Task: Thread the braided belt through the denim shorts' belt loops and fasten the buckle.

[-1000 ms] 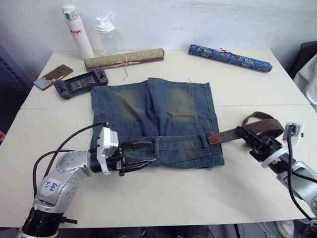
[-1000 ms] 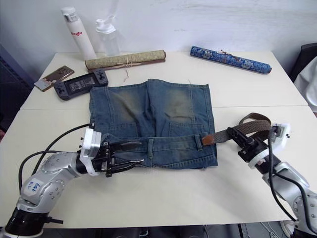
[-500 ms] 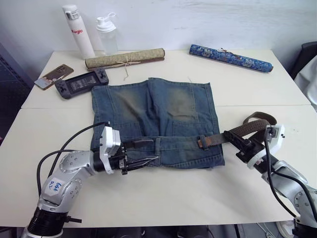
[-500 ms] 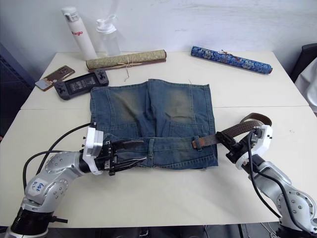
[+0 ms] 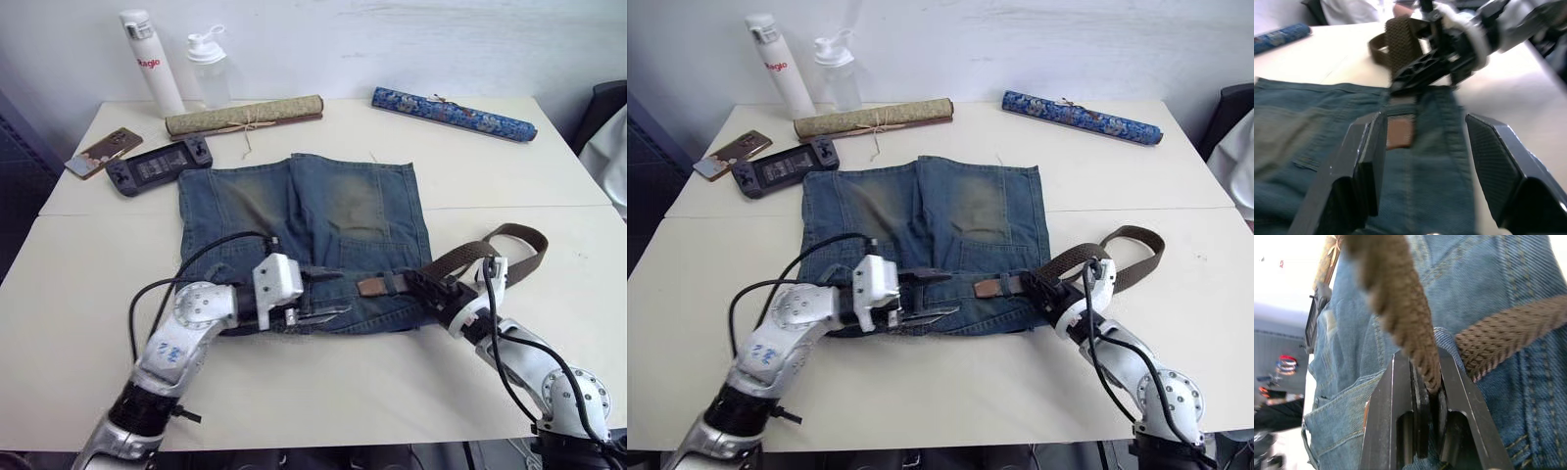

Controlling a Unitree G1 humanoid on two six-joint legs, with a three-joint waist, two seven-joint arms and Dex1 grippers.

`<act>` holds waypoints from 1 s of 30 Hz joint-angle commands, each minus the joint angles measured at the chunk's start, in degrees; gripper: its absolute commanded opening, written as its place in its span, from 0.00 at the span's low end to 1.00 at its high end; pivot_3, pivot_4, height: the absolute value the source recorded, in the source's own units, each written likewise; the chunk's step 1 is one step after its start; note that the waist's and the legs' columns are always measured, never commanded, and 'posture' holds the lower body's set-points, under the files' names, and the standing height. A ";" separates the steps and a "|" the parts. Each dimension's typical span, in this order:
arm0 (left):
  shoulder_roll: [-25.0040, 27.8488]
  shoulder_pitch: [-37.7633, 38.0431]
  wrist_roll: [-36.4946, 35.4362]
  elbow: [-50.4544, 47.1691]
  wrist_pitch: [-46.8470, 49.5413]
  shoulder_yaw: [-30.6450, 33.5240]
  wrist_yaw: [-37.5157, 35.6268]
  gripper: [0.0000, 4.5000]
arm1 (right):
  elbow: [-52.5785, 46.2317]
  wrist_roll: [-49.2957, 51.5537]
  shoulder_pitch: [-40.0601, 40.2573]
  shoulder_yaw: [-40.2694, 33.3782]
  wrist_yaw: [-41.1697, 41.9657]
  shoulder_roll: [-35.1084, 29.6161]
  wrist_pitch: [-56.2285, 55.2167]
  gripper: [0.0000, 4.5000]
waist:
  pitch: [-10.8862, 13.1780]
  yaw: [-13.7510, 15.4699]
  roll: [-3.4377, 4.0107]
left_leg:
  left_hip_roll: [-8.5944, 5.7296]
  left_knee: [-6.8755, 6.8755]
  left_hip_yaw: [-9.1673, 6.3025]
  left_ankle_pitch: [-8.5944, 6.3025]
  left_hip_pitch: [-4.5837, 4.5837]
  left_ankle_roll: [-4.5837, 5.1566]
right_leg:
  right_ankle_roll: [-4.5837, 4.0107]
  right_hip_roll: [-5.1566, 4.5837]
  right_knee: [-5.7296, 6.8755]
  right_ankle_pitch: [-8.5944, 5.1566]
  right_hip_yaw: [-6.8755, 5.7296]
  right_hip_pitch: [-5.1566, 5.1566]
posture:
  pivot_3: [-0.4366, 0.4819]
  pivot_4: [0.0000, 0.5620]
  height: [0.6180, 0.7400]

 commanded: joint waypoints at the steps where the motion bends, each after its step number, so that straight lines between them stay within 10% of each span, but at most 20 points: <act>1: -2.09 -3.69 12.18 5.79 -10.72 -3.92 5.84 0.63 | 1.90 2.81 -0.09 0.27 -1.26 0.82 1.04 0.00 | 0.00 0.00 0.00 | 0.00 0.00 0.01 0.00 0.01 0.00 | 0.00 0.00 0.01 0.00 0.00 0.00 | 0.48 0.27 0.82; 11: -2.37 -11.04 32.65 21.95 -33.90 -8.24 17.79 0.63 | -0.28 6.79 0.70 -0.48 -2.71 3.70 -0.71 0.00 | -0.01 0.05 0.00 | 0.04 0.02 0.00 -0.13 0.01 0.25 | 0.00 -0.03 0.11 0.00 -0.02 -0.02 | 0.48 0.27 0.82; 30: -5.40 -14.80 45.26 37.03 -49.36 -11.71 30.51 0.63 | -2.53 8.32 2.47 -0.44 -2.36 4.20 -3.25 0.00 | -0.01 0.43 0.00 | -0.01 0.08 0.00 -0.12 0.02 0.31 | 0.01 -0.12 0.22 0.00 -0.05 -0.01 | 0.48 0.27 0.82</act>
